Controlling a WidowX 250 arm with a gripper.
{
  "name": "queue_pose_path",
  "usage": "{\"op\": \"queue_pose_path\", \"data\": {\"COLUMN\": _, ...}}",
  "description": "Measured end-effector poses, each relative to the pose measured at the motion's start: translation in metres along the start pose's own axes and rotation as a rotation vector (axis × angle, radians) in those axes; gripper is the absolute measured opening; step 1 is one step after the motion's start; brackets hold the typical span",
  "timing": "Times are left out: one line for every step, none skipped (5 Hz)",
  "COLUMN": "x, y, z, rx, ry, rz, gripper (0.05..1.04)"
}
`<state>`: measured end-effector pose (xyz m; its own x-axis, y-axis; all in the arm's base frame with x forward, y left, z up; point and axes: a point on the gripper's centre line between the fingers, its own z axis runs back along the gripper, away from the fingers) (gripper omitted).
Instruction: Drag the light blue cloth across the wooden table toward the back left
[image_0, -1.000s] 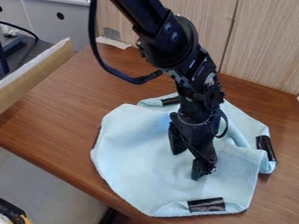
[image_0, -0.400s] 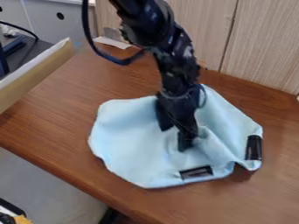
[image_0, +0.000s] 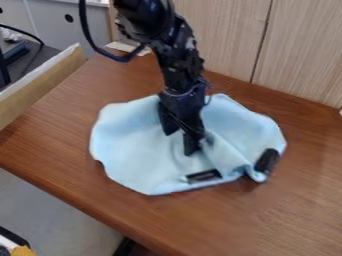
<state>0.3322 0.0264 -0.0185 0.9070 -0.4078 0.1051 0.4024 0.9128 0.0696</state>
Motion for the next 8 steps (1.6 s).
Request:
{"op": "queue_pose_path", "data": {"x": -0.003, "y": 0.019, "z": -0.001, "rx": 0.008, "ry": 0.01, "rz": 0.038, "gripper": 0.999}}
{"op": "queue_pose_path", "data": {"x": -0.004, "y": 0.041, "z": -0.003, "rx": 0.016, "ry": 0.012, "rz": 0.083, "gripper": 0.999}}
{"op": "queue_pose_path", "data": {"x": -0.005, "y": 0.054, "z": -0.003, "rx": 0.022, "ry": 0.011, "rz": 0.102, "gripper": 0.999}}
{"op": "queue_pose_path", "data": {"x": -0.006, "y": 0.056, "z": -0.003, "rx": 0.02, "ry": 0.015, "rz": 0.1, "gripper": 0.999}}
{"op": "queue_pose_path", "data": {"x": -0.006, "y": 0.055, "z": -0.002, "rx": 0.011, "ry": 0.014, "rz": 0.09, "gripper": 0.999}}
{"op": "queue_pose_path", "data": {"x": -0.008, "y": 0.052, "z": 0.001, "rx": -0.003, "ry": 0.025, "rz": 0.078, "gripper": 0.999}}
{"op": "queue_pose_path", "data": {"x": -0.007, "y": 0.052, "z": 0.015, "rx": -0.01, "ry": 0.014, "rz": 0.063, "gripper": 0.997}}
{"op": "queue_pose_path", "data": {"x": -0.004, "y": 0.054, "z": 0.037, "rx": 0.01, "ry": -0.008, "rz": 0.046, "gripper": 0.999}}
